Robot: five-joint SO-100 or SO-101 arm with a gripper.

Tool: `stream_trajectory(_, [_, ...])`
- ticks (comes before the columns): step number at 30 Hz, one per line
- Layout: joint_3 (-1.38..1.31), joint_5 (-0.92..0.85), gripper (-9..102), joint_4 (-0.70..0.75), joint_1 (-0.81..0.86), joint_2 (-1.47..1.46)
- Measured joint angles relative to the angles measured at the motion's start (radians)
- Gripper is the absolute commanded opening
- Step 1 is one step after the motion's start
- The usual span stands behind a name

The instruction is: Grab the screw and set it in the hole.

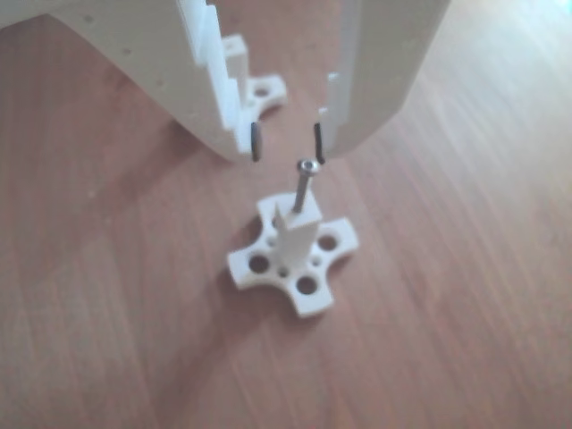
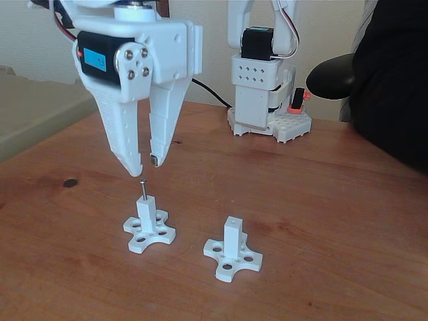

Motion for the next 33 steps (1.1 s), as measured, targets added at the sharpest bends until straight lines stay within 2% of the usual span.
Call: stream_trajectory(33, [-0.037, 0.009, 8, -0.025, 0.0, -0.06])
